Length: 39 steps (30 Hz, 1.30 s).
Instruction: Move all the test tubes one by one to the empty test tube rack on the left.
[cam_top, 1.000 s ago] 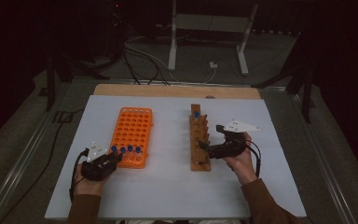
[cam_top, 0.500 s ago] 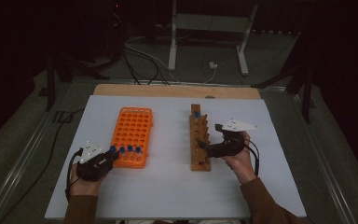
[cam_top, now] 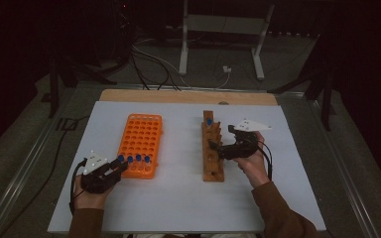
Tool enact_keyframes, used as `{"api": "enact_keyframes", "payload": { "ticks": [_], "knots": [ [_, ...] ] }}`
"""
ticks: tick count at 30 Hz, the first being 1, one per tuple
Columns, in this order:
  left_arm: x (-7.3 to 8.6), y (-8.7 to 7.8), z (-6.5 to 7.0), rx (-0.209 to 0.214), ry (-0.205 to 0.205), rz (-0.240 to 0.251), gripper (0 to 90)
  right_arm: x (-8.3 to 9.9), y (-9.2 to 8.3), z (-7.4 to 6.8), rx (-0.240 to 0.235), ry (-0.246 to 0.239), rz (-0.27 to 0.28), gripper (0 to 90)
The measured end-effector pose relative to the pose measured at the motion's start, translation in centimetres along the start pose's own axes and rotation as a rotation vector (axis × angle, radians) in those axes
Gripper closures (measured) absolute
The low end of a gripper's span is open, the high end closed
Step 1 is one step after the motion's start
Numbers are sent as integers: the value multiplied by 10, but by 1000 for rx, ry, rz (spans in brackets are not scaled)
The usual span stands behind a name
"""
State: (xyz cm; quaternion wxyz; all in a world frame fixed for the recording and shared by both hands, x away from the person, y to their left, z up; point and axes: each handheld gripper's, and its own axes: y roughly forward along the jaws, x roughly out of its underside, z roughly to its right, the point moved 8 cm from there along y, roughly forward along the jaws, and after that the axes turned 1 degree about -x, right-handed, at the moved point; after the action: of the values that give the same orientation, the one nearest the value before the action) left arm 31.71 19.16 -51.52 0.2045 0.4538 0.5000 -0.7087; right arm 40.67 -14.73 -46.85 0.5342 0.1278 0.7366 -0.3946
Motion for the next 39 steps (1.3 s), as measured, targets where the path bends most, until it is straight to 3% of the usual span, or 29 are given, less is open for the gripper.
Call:
{"api": "enact_keyframes", "payload": {
  "ticks": [10,16,21,23,27,35,39],
  "knots": [
    [-9,-13,0,54,-20,76,502,2,19,7,37,-15,-46,60],
    [-21,-17,2,71,-55,143,349,4,30,15,52,-4,-53,161],
    [-30,-15,-1,25,-79,166,199,1,39,20,76,-12,-67,274],
    [-32,-13,-3,11,-87,167,148,-3,42,21,78,-14,-65,358],
    [-33,-12,-7,-20,-102,165,23,-7,51,21,82,-51,-81,489],
    [-34,-14,-10,-22,-115,175,12,1,63,30,112,-31,-92,721],
    [-35,-13,-10,-24,-115,170,12,2,65,33,138,-38,-88,764]
  ]
}}
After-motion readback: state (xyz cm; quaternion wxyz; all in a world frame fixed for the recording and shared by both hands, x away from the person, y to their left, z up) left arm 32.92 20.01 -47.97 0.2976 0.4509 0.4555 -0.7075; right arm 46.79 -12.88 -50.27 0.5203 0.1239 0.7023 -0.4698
